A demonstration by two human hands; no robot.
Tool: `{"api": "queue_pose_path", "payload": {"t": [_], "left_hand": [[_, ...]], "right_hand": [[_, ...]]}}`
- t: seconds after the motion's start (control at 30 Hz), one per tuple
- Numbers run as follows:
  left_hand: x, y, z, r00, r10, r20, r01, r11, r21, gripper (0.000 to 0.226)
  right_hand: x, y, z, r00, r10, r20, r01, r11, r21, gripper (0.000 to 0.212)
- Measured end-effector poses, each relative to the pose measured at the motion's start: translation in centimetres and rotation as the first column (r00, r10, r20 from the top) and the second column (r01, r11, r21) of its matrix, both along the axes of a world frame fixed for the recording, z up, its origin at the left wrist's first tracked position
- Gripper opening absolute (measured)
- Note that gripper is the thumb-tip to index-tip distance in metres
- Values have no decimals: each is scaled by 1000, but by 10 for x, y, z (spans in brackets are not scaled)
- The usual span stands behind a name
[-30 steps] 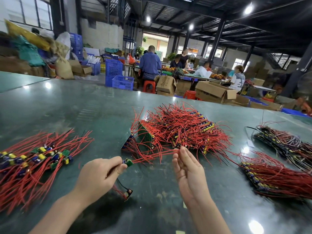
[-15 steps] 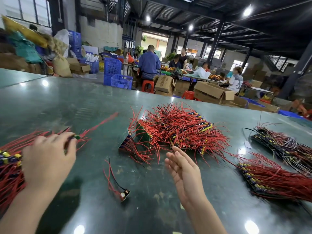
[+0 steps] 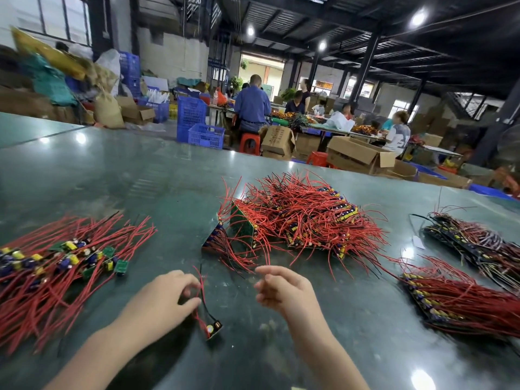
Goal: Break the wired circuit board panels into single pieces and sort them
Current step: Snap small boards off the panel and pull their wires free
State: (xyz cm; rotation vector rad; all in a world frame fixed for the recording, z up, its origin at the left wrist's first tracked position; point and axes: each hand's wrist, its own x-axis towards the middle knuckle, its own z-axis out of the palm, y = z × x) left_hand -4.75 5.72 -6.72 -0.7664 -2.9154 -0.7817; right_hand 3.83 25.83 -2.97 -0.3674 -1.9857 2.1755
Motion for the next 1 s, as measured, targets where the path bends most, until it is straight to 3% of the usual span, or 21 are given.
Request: {"api": "queue_pose_path", "payload": {"t": [0.07, 0.17, 0.27, 0.33, 0.47, 0.53, 0.6, 0.67, 0.77, 0.87, 1.0], "left_hand": [[3, 4, -1, 1000, 24, 4, -24, 999, 26, 22], [8, 8, 0, 998, 70, -3, -70, 995, 71, 27], [13, 12, 1, 998, 60, -2, -59, 985, 165, 25], [14, 14, 4, 1000, 11, 13, -14, 972, 235, 24], [19, 18, 8, 992, -125, -15, 125, 968, 218, 32], [20, 20, 8, 998, -59, -8, 59, 947, 317, 32], [21, 21, 10, 994, 38, 105, -85, 871, 484, 36], [22, 21, 14, 974, 33, 224, -158, 807, 569, 45], [26, 21, 17, 929, -23, 369, -229, 747, 624, 57], [32, 27, 16, 844, -180, 504, -302, 618, 726, 60], [34, 32, 16, 849, -307, 429, -237, 504, 831, 55]], "right_hand": [[-1, -6, -7, 998, 52, 27, -58, 956, 289, 29], [0, -14, -20, 983, 173, 60, -164, 685, 710, 16], [0, -18, -29, 957, 276, 91, -212, 447, 869, 30], [1, -21, -32, 944, 309, 116, -234, 379, 895, 38], [-1, -21, -33, 954, 278, 112, -230, 440, 868, 36], [-1, -20, -31, 963, 240, 126, -233, 496, 837, 29], [0, -19, -31, 964, 208, 164, -251, 525, 813, 22], [-1, -19, -30, 960, 209, 187, -271, 513, 814, 25], [-1, -19, -29, 960, 210, 183, -263, 466, 845, 27], [0, -18, -29, 957, 219, 191, -272, 447, 852, 29], [1, -19, -23, 971, 195, 135, -230, 631, 741, 25]]}}
